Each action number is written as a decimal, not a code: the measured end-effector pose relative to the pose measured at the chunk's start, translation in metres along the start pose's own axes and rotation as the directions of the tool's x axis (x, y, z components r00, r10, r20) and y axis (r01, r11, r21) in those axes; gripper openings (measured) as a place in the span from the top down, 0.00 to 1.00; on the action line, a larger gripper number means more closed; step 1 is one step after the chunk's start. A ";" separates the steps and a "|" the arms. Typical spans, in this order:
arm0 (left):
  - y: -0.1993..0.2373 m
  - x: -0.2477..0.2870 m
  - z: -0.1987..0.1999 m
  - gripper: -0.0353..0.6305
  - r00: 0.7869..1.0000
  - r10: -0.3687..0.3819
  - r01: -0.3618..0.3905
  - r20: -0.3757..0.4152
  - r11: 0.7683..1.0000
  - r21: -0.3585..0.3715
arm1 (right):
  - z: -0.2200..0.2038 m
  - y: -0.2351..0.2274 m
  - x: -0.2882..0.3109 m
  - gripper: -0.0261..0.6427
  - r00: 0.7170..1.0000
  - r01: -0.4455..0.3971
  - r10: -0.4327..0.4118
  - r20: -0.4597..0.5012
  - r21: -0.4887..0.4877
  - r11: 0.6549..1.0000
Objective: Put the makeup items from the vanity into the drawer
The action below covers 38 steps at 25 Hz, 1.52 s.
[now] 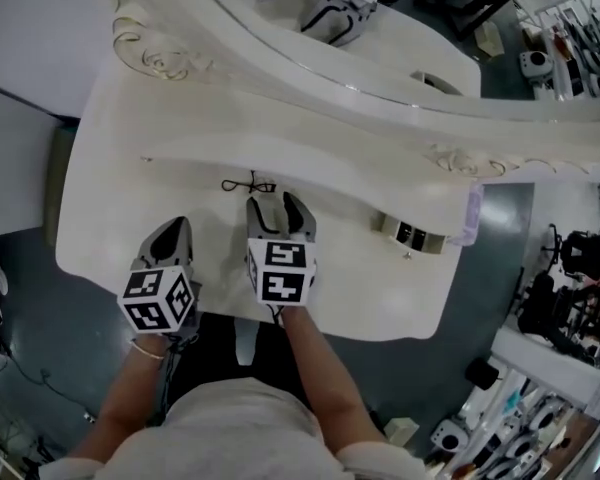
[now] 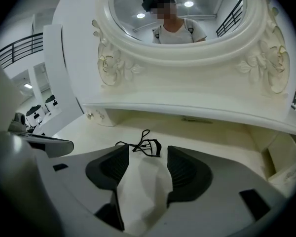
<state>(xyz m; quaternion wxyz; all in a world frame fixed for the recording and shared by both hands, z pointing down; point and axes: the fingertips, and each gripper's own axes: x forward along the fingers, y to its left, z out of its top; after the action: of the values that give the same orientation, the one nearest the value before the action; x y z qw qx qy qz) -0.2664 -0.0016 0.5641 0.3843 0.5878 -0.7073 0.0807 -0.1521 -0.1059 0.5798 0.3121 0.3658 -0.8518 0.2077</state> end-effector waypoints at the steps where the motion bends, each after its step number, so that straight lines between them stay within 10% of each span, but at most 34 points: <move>1: 0.000 0.002 0.000 0.94 1.000 -0.003 0.003 -0.003 1.000 -0.002 | -0.001 0.002 0.003 0.61 1.000 -0.005 0.005 -0.012 -0.002 1.000; 38: -0.001 0.018 0.008 0.94 1.000 -0.025 0.025 -0.010 1.000 -0.011 | -0.005 0.002 0.008 0.62 0.995 0.004 -0.003 -0.103 0.008 1.000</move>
<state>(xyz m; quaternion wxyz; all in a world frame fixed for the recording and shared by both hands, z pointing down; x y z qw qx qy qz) -0.2695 -0.0202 0.5700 0.3917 0.5942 -0.6985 0.0751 -0.1557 -0.1056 0.5882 0.3545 0.3573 -0.8332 0.2291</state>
